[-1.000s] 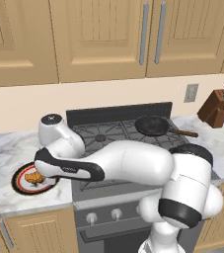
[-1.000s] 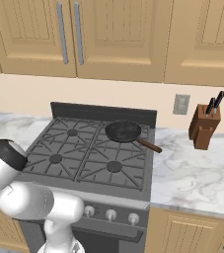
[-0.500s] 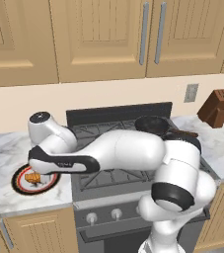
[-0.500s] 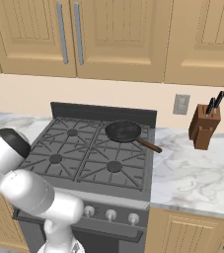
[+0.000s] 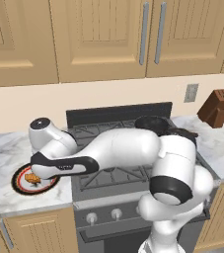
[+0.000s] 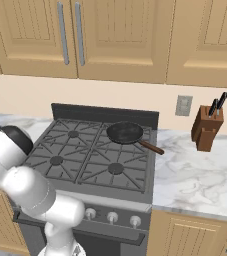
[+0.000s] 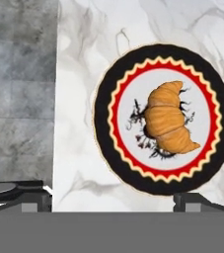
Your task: Pick the croissant and place it on the pan. Then turn on the stove to warm the croissant.
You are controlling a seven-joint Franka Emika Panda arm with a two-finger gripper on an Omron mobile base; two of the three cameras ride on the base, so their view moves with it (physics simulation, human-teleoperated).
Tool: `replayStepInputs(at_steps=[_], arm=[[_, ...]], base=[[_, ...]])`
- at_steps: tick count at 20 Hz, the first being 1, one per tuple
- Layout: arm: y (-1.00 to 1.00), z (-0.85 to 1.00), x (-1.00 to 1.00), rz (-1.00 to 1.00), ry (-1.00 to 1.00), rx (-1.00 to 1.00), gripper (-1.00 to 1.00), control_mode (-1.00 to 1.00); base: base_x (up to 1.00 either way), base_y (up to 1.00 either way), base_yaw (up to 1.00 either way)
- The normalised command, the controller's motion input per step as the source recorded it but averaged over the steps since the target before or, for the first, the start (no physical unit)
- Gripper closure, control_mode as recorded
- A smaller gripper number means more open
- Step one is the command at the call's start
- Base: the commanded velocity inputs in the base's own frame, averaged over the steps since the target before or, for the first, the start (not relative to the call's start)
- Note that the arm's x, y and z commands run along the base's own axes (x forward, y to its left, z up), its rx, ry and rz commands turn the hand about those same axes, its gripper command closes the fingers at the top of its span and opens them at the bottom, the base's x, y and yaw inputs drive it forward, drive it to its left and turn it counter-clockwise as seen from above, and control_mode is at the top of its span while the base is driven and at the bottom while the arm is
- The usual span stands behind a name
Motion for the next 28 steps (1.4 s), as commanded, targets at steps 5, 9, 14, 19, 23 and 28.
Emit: replayStepInputs(at_steps=[5, 9, 14, 19, 23, 28], arm=[[0.03, -0.1, 0.13, 0.0, 0.0, 0.0, -1.0, -1.0], [0.1, -0.1, 0.14, 0.0, 0.0, 0.0, -1.0, -1.0], [0.16, -0.07, 0.17, 0.0, 0.0, 0.0, -1.0, -1.0], [0.25, -0.07, 0.18, 0.0, 0.0, 0.0, -1.0, -1.0], [0.33, -0.08, 0.16, 0.0, 0.0, 0.0, -1.0, -1.0], [0.3, -0.1, 0.18, -0.01, 0.0, 0.0, -1.0, -1.0]], base=[[0.0, 0.0, 0.0], [0.0, 0.0, 0.0], [0.0, 0.0, 0.0], [0.0, 0.0, 0.0], [0.0, 0.0, 0.0], [0.0, 0.0, 0.0]])
